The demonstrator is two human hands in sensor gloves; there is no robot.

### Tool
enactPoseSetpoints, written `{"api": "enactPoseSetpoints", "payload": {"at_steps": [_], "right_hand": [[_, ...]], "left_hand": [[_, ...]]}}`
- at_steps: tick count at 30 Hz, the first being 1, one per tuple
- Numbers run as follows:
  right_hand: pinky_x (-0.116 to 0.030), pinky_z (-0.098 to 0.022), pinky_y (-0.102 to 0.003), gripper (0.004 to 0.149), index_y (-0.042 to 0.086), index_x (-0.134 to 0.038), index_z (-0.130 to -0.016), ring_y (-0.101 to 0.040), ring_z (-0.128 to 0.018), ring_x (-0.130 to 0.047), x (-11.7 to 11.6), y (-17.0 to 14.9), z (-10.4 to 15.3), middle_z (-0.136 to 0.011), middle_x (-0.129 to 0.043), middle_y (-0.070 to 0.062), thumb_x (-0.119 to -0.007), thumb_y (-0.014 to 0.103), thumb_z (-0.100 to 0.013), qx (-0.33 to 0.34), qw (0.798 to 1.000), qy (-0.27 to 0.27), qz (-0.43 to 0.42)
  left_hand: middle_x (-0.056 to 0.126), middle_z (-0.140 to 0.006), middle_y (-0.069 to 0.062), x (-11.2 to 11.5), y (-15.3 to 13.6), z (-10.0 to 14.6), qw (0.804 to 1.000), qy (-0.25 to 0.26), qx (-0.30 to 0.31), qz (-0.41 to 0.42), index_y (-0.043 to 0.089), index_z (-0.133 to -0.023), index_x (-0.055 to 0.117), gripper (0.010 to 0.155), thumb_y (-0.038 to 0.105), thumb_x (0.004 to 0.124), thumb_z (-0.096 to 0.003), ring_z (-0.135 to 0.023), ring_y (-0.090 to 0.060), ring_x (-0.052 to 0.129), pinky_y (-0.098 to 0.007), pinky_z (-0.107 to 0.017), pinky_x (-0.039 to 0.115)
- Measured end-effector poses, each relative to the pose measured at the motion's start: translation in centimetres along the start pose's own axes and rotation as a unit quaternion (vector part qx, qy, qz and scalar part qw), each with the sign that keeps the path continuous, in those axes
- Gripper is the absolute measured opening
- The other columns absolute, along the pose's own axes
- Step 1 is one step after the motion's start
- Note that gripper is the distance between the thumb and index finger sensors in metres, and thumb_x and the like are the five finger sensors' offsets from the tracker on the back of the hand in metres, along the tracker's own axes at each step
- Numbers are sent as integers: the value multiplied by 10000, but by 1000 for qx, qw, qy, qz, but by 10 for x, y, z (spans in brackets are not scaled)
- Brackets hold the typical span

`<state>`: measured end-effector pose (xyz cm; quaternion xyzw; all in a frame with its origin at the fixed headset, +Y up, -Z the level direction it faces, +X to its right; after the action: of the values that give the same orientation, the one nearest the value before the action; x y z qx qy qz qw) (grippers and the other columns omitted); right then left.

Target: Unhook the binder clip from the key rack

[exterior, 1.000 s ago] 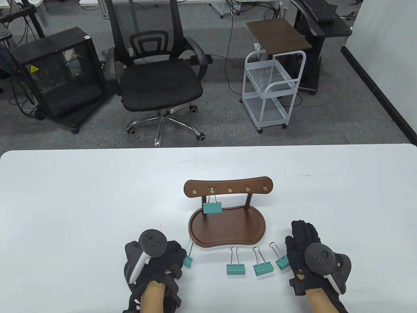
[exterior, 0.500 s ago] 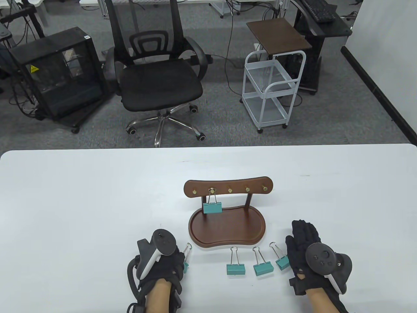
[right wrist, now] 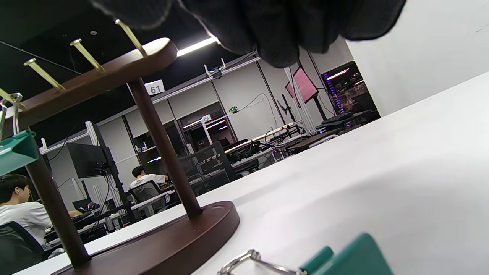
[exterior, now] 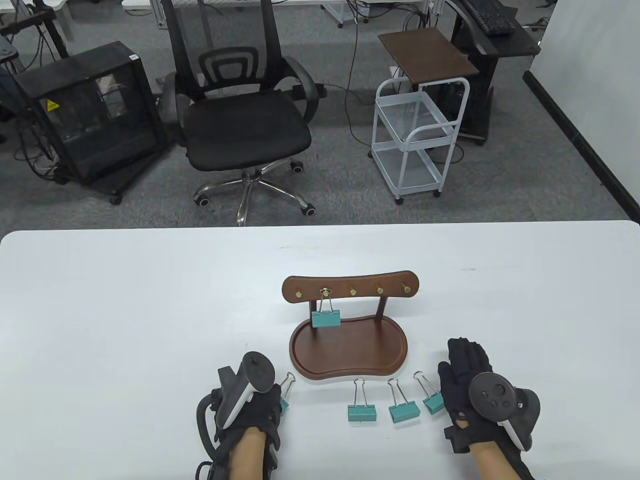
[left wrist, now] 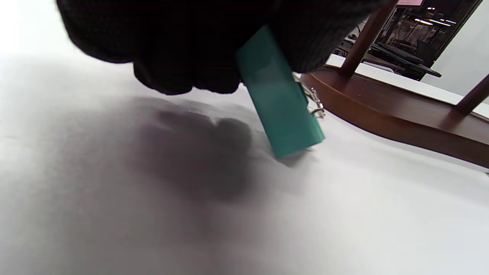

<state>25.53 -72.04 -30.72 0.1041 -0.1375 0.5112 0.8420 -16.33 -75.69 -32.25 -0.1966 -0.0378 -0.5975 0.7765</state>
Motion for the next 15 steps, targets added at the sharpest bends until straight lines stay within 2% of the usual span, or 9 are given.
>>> {"api": "enactPoseSetpoints", "payload": {"at_steps": [10, 15], "right_hand": [[-618, -625, -517, 596, 184, -635, -907, -404, -885, -616, -1, -1, 0, -973, -677, -139, -649, 492, -397, -12, 1000, 11, -2], [-615, -627, -516, 594, 185, -635, -908, -402, -886, -613, -1, -1, 0, -974, -675, -139, -648, 491, -398, -13, 1000, 11, -2]], "left_hand": [[848, -920, -74, 1, -2, 0, 999, 30, -11, -31, 273, -968, 775, 463, 477, 744, -554, -798, -326, 879, -544, -562, 755], [852, -915, -68, -1, -6, -1, 999, 44, -10, -20, 271, -964, 780, 459, 472, 727, -555, -797, -320, 880, -537, -560, 758]]}}
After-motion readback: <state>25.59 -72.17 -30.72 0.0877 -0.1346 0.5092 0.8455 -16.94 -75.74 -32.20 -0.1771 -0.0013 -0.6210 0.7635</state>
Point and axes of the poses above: the tracker on the back of each hand, its own y axis roughly to the thumb side, its own z axis roughly from the fingertips to the wrist, x = y × z, the point moved 3 cm from there along -z, roughly from the wrist to the fingertips
